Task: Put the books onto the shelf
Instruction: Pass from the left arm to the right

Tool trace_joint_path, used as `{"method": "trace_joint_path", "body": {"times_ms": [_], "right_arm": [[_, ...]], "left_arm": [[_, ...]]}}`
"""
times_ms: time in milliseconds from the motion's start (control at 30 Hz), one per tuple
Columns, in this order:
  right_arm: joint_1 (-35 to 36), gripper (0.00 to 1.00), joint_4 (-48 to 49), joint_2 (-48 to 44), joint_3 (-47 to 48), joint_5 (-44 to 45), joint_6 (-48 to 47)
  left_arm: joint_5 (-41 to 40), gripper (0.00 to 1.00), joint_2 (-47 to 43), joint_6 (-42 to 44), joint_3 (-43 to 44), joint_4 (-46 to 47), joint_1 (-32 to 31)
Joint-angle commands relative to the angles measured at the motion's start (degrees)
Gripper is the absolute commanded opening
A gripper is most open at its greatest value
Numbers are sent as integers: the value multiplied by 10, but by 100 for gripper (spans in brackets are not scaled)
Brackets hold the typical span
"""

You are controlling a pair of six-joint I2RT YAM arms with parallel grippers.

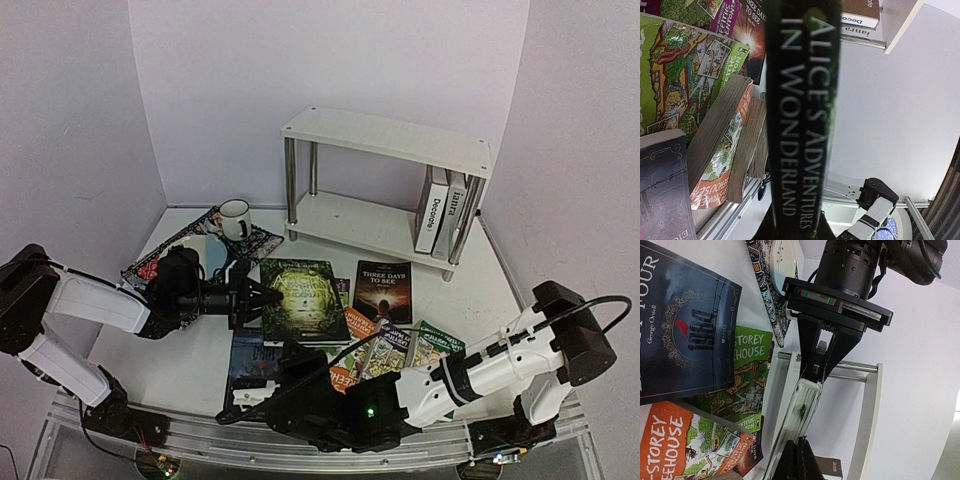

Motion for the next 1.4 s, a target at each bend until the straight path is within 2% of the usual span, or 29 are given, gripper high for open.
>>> {"method": "trace_joint_path", "body": {"times_ms": [0,133,267,467,533,567,633,667,733,1033,1200,1367], "right_arm": [[-1,0,29,1,-6,30,-12],[-1,0,34,-1,-7,35,-18],[-1,0,37,-10,-12,42,-21],[-1,0,46,-36,-35,42,-20],[-1,0,52,-44,-46,40,-22],[-1,12,58,-48,-53,38,-25],[-1,57,79,-62,-74,31,-34],[-1,71,93,-69,-84,28,-41],[-1,78,122,-82,-107,23,-53],[-4,84,279,-97,-166,1,-119],[-21,75,411,-37,-148,21,-212],[-40,60,628,33,-129,26,-375]], "left_arm": [[31,11,-16,6,29,64,-1],[49,20,-18,34,38,64,-1],[52,20,-25,47,38,64,-1],[48,8,-29,45,38,64,-1],[48,1,-31,44,38,65,-1],[48,0,-33,44,38,64,-1],[45,0,-39,43,38,63,-1],[43,0,-41,41,37,63,-1],[40,0,-45,35,36,63,-1],[24,0,-55,-2,29,64,-1],[23,0,-61,-10,23,64,-1],[22,0,-64,-15,18,64,-1]]}}
